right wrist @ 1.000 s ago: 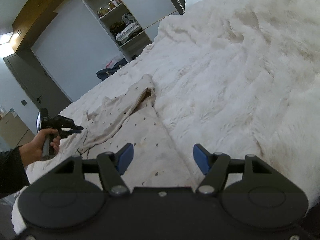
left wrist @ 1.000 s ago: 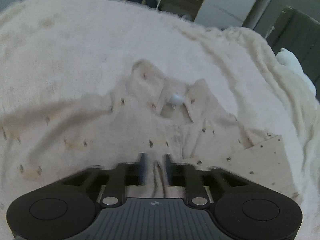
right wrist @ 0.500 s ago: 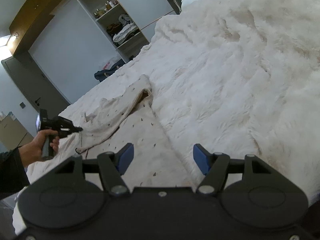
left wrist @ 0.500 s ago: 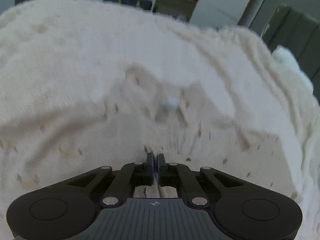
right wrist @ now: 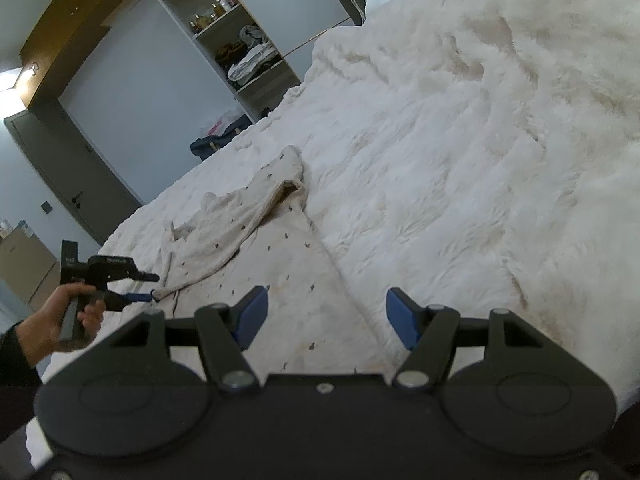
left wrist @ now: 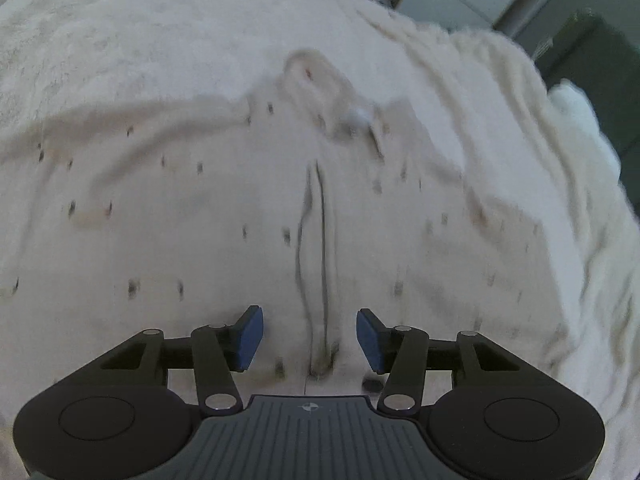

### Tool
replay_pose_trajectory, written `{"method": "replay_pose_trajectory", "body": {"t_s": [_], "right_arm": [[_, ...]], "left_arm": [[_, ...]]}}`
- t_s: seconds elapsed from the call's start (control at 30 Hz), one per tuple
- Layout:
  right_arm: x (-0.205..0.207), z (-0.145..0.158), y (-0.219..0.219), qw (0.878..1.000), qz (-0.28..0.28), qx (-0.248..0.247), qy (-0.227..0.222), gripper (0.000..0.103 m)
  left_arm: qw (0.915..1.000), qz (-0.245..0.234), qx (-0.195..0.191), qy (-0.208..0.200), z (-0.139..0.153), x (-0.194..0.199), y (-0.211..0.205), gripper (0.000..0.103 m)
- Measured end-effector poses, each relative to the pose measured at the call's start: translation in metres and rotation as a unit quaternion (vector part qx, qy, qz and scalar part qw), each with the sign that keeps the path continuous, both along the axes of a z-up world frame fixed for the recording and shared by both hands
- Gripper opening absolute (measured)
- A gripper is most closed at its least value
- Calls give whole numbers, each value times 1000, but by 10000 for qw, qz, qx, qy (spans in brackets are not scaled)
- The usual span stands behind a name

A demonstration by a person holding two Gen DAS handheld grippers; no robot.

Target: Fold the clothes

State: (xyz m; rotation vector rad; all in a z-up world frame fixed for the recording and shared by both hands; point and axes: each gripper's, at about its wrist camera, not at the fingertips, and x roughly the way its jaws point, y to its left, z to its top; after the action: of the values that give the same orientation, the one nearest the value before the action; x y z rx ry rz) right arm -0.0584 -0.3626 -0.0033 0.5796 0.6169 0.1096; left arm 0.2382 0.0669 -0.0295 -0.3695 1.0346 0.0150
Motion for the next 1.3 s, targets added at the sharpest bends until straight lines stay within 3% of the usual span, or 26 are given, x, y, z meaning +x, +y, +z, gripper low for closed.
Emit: {"method": "replay_pose_trajectory", "body": {"t_s": [0.03,0.07,0.27,0.33,0.37,0.43,0.47,0.5,0.6,0.67,0.77,0.87,0.9,1.0,1.07,1.1,1.13,1.23,1.3], "right_arm": [[0,0,0,10000,6,-11,7,64],[1,0,1,10000,10,-22,14,64],[-1,1,1,10000,-24,-60,22,64],[0,1,2,10000,-14,-85,33,64],[0,1,3,9999,12,-103,46,64],[2,0,4,9999,65,-117,76,64],[2,0,5,9999,77,-124,86,64],[1,1,5,9999,67,-131,90,64],[0,1,4,9998,23,-139,106,64],[1,0,4,9998,9,-146,137,64],[4,0,7,9996,74,-218,182,64],[5,0,11,9991,155,-335,219,64],[5,0,12,9989,170,-371,227,64],[4,2,17,9981,196,-523,264,64],[4,2,20,9974,156,-630,304,64],[4,3,21,9970,129,-689,328,64],[4,3,23,9965,102,-749,351,64],[5,4,29,9947,97,-939,411,64],[6,4,30,9936,109,-1033,448,64]], "left_arm": [[9999,-82,84,3,-3,0,-6,28],[9997,-165,163,3,-6,1,-12,3],[9972,132,334,-653,22,-23,4,1],[9939,170,901,-618,19,-26,6,1],[9932,218,1023,-519,14,-28,10,4],[9979,269,538,-223,5,-31,22,19],[9992,280,151,-245,4,-36,28,33],[9987,342,-14,-388,8,-45,33,45],[9927,739,-397,-867,26,-88,62,55],[9838,1161,-693,-1175,38,-126,93,64],[9704,1857,-581,-1431,48,-183,149,83],[9639,2329,-65,-1286,42,-231,200,84],[9575,2554,-194,-1327,35,-247,217,84],[9300,3243,-762,-1551,15,-287,260,84],[8866,3883,-1503,-2014,-9,-310,292,84],[8723,4045,-1697,-2162,-15,-316,301,84],[8407,4389,-2027,-2439,-28,-326,316,84],[7623,5100,-2711,-2921,-62,-341,346,82],[7395,5249,-2865,-3093,-73,-337,357,81]]}}
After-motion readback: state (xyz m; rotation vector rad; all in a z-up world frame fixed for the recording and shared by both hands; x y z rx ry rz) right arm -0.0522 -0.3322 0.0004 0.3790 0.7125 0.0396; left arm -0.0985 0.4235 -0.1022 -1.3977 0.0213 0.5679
